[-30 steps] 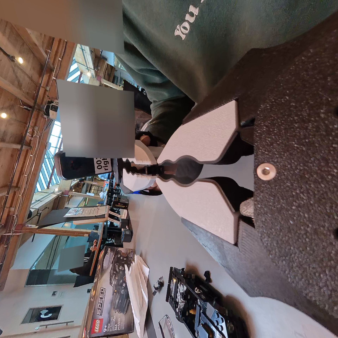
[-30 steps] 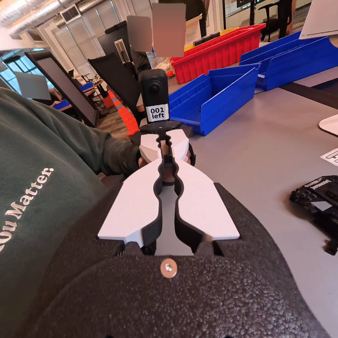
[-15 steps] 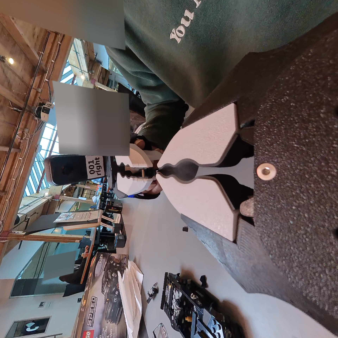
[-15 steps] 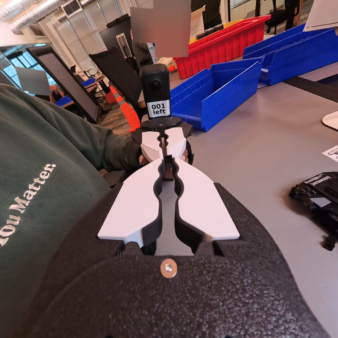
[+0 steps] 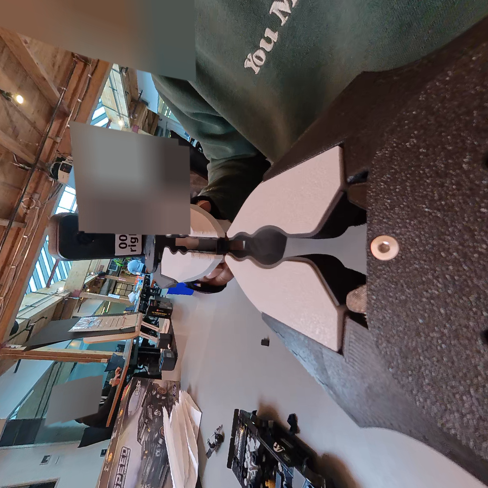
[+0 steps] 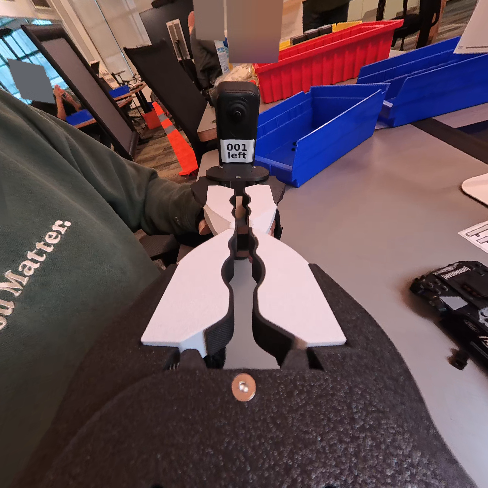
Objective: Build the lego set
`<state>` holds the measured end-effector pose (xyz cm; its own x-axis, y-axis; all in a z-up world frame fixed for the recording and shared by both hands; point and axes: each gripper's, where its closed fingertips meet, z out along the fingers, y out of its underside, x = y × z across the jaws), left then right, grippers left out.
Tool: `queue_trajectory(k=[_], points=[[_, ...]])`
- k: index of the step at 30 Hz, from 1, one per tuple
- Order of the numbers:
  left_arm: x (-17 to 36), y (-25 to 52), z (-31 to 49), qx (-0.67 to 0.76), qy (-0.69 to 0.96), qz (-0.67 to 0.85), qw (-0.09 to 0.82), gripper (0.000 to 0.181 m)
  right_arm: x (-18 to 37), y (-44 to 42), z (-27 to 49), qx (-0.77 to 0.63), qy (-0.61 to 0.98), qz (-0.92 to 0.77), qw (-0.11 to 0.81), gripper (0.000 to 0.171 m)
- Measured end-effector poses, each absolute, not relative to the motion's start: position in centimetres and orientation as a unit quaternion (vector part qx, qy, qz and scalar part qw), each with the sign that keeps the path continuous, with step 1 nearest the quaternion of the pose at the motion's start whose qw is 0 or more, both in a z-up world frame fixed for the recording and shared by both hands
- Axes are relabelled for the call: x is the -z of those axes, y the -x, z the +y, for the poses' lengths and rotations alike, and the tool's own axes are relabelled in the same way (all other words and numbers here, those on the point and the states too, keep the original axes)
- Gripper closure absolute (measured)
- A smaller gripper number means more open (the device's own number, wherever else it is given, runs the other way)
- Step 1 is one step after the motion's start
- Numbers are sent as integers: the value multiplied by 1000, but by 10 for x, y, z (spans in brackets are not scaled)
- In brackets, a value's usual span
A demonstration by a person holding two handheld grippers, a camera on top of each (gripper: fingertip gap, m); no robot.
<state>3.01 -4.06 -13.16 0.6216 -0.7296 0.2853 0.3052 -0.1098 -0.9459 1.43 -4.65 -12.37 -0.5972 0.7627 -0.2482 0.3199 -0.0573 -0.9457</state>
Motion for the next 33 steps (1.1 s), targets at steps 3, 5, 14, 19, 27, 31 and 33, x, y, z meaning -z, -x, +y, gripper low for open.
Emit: queue_trajectory(k=[3, 5, 14, 19, 27, 31, 33], points=[[129, -30, -42, 407, 622, 169, 647, 175, 121, -15, -48, -606, 404, -660, 186, 163], [128, -31, -43, 406, 619, 172, 650, 174, 120, -15, -49, -607, 399, -661, 188, 163], [126, -30, -44, 404, 615, 173, 655, 174, 121, -15, -50, -600, 395, -668, 196, 163], [136, -19, -36, 351, 644, 173, 657, 175, 122, -15, -35, -586, 399, -673, 209, 163], [210, -8, -18, 205, 783, 223, 543, 163, 219, -20, -1, -454, 388, -780, 189, 163], [231, -11, -14, 164, 808, 252, 507, 165, 244, -16, -4, -423, 379, -803, 183, 163], [236, -14, -12, 159, 811, 266, 496, 165, 247, -15, -7, -420, 370, -808, 182, 163]])
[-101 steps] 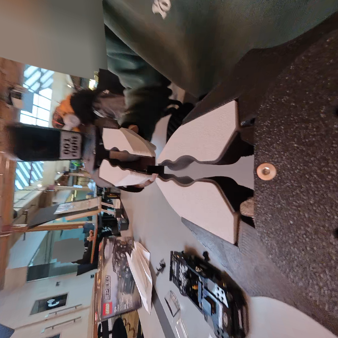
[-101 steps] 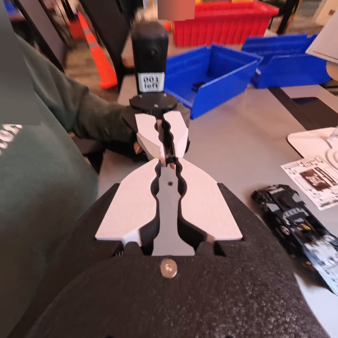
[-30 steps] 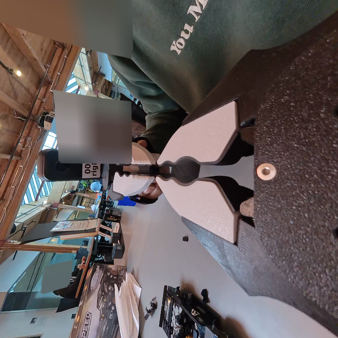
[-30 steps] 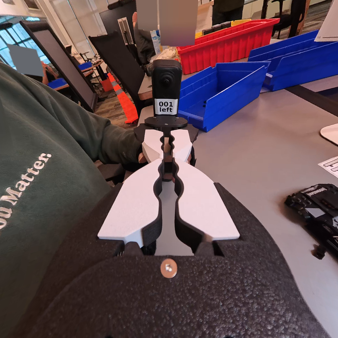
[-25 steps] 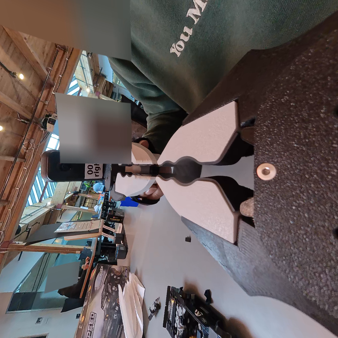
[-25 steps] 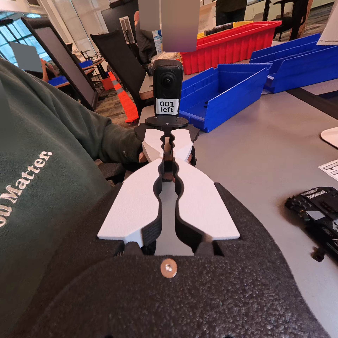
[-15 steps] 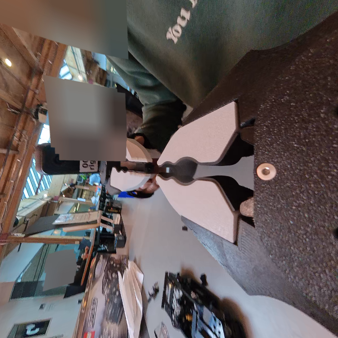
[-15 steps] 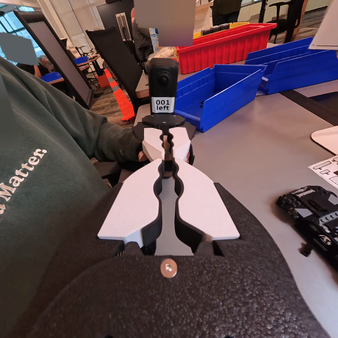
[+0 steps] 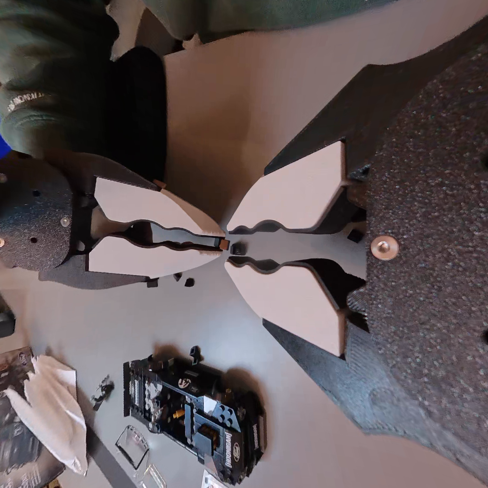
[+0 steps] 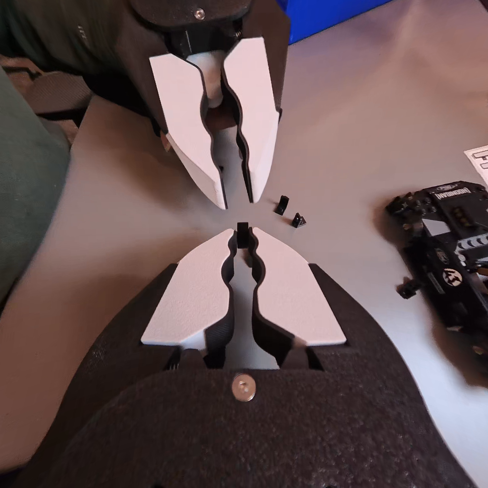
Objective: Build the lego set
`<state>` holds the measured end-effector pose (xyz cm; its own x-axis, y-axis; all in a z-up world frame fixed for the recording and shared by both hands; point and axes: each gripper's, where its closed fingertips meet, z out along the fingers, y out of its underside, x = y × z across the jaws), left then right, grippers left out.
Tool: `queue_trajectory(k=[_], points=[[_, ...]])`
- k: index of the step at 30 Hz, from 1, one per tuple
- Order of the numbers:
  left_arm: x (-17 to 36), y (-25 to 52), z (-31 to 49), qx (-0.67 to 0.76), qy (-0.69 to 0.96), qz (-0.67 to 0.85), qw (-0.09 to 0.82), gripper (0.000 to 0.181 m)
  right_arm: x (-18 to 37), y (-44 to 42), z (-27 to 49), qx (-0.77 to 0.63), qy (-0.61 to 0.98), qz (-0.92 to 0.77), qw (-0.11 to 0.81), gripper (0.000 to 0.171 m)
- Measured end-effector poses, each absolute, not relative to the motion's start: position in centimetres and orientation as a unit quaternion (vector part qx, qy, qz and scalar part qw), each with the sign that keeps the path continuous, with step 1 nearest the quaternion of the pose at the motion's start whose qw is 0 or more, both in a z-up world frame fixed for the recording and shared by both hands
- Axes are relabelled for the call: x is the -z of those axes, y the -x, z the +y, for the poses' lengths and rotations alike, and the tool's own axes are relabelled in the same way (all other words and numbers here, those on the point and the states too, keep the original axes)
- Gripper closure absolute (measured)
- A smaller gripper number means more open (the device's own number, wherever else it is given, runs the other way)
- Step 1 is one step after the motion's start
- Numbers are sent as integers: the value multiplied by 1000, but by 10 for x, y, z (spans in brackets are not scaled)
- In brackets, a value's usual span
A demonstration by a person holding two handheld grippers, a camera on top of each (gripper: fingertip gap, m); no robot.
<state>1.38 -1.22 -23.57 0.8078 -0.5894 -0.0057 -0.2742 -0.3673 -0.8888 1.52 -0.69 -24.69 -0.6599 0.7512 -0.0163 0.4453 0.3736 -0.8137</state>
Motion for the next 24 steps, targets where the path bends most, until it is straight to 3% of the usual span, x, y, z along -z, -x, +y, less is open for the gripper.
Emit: queue_trajectory(k=[19, 24], points=[[236, -22, -7, 164, 806, 290, 489, 173, 238, -16, -11, -454, 350, -794, 203, 163], [242, -17, -4, 150, 818, 293, 473, 173, 262, -22, 11, -380, 373, -824, 194, 156]])
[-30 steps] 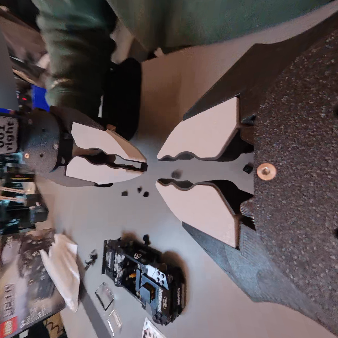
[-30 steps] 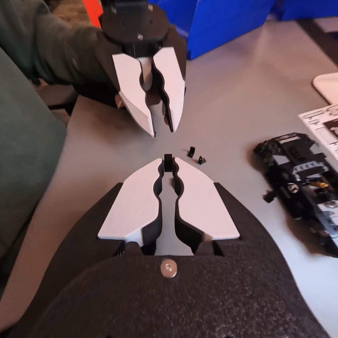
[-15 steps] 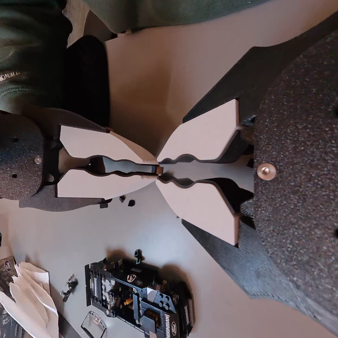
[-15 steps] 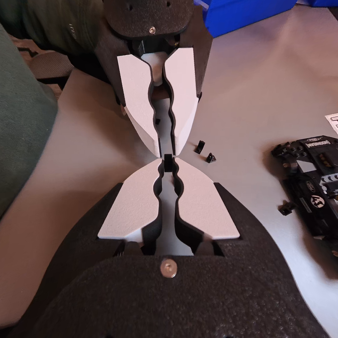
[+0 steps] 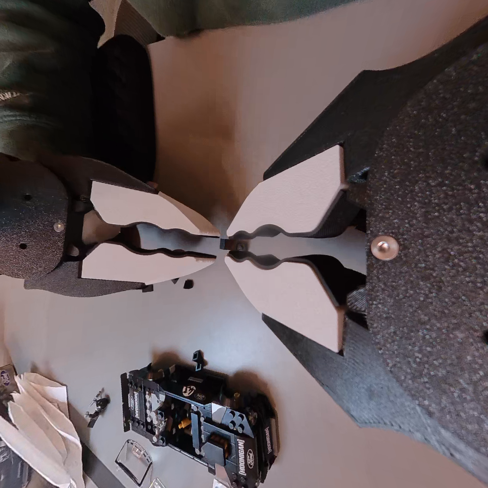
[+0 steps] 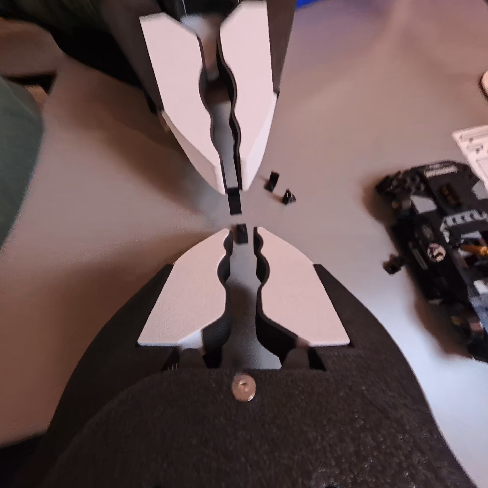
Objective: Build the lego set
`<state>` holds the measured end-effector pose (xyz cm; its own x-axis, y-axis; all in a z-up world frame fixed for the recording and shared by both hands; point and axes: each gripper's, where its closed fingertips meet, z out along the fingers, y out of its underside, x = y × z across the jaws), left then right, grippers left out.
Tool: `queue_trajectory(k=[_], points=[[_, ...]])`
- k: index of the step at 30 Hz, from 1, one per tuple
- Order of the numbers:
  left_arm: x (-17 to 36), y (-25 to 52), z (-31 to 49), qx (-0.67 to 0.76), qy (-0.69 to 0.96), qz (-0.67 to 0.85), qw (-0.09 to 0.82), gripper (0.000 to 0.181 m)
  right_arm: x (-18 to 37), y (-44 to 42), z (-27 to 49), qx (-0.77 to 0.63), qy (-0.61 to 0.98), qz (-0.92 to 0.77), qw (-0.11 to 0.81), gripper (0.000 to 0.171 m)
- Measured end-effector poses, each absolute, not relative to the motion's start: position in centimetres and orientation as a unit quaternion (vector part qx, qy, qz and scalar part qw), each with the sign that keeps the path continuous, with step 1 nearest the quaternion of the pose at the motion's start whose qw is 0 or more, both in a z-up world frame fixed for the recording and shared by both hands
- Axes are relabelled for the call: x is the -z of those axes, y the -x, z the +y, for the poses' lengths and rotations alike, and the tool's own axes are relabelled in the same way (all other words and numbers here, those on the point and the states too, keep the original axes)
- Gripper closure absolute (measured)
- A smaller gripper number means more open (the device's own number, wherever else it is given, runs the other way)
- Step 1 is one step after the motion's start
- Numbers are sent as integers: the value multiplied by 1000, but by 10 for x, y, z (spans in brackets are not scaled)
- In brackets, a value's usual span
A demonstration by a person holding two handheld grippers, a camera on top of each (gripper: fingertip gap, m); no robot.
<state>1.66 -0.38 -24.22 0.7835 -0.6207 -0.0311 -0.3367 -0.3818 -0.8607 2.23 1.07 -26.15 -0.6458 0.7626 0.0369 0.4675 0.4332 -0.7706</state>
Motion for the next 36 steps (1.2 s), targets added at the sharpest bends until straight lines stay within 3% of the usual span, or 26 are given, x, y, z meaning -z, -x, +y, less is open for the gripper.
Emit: queue_trajectory(k=[7, 14, 36], points=[[261, -16, -1, 137, 843, 305, 420, 173, 281, -20, 9, -306, 367, -858, 190, 153], [268, -13, 1, 138, 861, 293, 392, 173, 282, -18, 6, -286, 365, -867, 184, 163], [269, -15, 0, 145, 862, 303, 380, 173, 282, -18, 6, -290, 369, -863, 187, 163]])
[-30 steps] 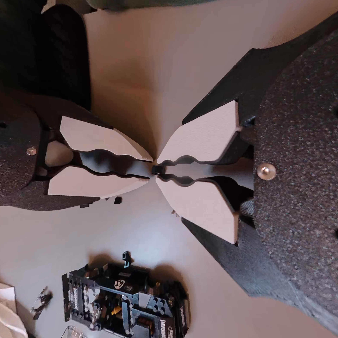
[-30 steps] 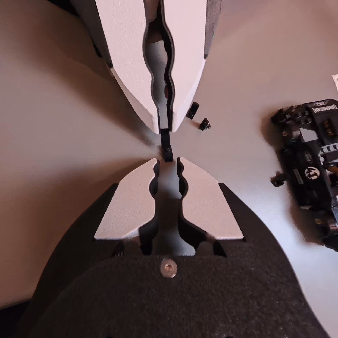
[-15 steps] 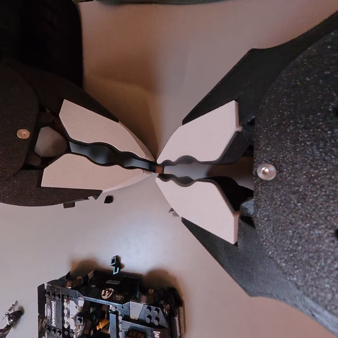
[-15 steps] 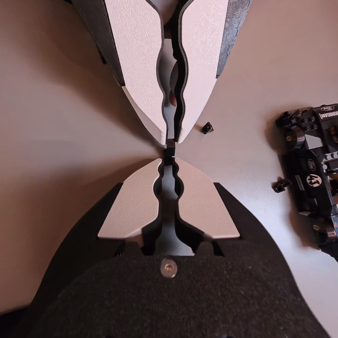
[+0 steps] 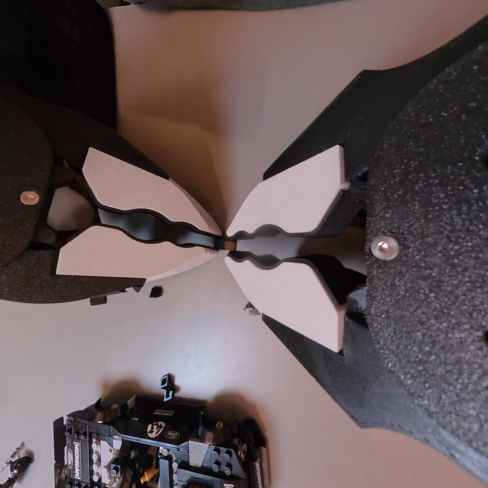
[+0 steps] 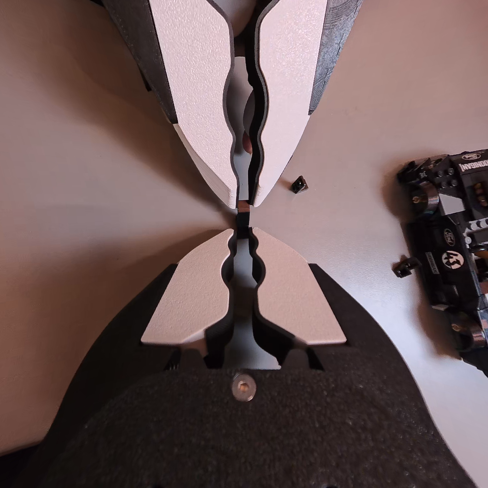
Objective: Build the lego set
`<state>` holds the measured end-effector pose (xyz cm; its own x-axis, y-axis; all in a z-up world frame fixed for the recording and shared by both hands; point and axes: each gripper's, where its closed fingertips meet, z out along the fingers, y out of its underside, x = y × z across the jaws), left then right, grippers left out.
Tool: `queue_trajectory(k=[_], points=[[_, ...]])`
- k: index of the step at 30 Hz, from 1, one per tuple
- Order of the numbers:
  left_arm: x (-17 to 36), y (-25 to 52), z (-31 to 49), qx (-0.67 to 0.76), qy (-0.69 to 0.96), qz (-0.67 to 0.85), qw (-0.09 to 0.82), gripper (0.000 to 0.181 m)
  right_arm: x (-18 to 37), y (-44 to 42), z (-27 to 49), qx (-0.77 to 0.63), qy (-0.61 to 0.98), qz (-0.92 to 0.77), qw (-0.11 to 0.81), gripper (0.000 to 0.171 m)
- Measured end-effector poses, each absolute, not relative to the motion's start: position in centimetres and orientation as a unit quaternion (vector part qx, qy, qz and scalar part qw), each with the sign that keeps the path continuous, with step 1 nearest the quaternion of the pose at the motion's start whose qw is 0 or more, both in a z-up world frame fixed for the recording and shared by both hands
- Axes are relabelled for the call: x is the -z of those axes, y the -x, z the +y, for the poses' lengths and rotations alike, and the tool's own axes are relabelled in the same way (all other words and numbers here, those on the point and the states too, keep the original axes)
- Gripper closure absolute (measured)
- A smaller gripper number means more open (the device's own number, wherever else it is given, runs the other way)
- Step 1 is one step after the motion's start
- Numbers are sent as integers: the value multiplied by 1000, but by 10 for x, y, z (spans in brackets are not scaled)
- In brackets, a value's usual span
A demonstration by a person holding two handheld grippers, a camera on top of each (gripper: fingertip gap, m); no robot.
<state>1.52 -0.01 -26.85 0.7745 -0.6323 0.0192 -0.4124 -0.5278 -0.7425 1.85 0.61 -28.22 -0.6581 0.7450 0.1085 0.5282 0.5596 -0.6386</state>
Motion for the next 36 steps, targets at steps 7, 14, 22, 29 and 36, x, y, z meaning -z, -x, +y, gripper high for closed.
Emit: queue_trajectory(k=[7, 14, 22, 29, 36], points=[[269, -16, 0, 141, 861, 307, 380, 173, 281, -19, 5, -302, 371, -859, 180, 160], [269, -16, 0, 142, 861, 307, 380, 173, 275, -16, 2, -328, 376, -848, 178, 160], [269, -16, 1, 143, 861, 306, 381, 173, 276, -15, 2, -329, 384, -846, 171, 163], [269, -16, 1, 145, 864, 302, 376, 173, 278, -15, 3, -309, 401, -848, 158, 163], [273, -16, 0, 148, 868, 301, 365, 172, 279, -16, 3, -287, 408, -855, 139, 163]])
